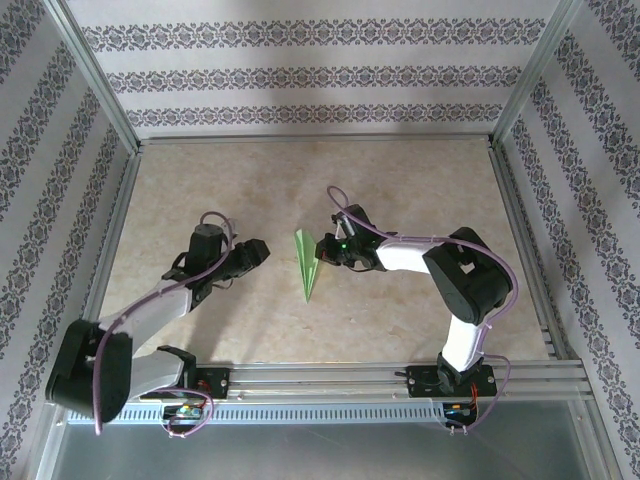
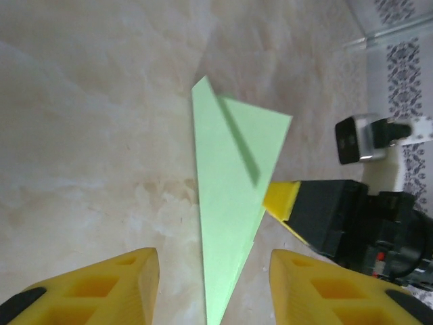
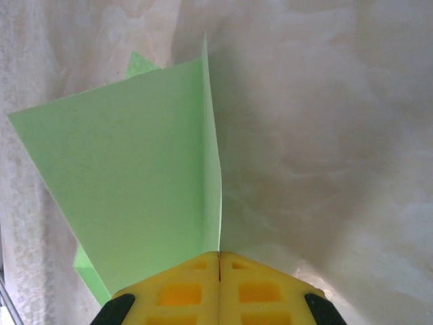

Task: Fold a paper plane with a square sheet of paper (fold left side to right side)
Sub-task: Turn over the paper plane at the center of the table.

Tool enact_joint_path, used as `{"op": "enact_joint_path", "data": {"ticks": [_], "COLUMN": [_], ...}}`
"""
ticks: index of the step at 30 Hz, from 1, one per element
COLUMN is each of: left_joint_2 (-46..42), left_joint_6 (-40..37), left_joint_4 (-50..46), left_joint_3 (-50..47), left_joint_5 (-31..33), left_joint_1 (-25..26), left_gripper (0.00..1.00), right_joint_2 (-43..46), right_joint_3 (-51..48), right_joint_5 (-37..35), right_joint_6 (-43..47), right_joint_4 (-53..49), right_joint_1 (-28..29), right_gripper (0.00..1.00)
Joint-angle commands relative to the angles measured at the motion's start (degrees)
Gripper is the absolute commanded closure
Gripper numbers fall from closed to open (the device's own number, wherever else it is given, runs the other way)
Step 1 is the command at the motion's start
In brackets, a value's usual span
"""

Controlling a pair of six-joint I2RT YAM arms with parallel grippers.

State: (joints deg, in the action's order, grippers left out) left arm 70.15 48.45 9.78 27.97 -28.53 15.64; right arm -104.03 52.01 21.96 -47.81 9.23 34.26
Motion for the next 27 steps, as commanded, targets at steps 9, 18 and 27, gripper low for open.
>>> {"op": "enact_joint_path", "data": {"ticks": [9, 18, 27], "left_joint_2": [14.7, 21.4, 27.6], "left_joint_6": [3.5, 4.2, 3.8], "left_joint_4": [12.8, 14.3, 14.4], "left_joint_3": [6.6, 9.6, 13.2], "left_joint_5": [-10.6, -11.1, -12.7], "left_joint_1": [2.4, 3.7, 4.8], "left_gripper": [0.53, 0.53, 0.6], "right_joint_2": [3.0, 2.6, 2.5], "right_joint_3": [-0.2, 0.2, 0.3], "right_joint_5": [0.5, 0.5, 0.3], "right_joint_6": [1.3, 1.6, 1.9], "right_joint_4": [0.2, -0.4, -0.9], "right_joint_1": [0.1, 0.3, 0.2], "right_gripper": [1.0, 1.0, 1.0]}}
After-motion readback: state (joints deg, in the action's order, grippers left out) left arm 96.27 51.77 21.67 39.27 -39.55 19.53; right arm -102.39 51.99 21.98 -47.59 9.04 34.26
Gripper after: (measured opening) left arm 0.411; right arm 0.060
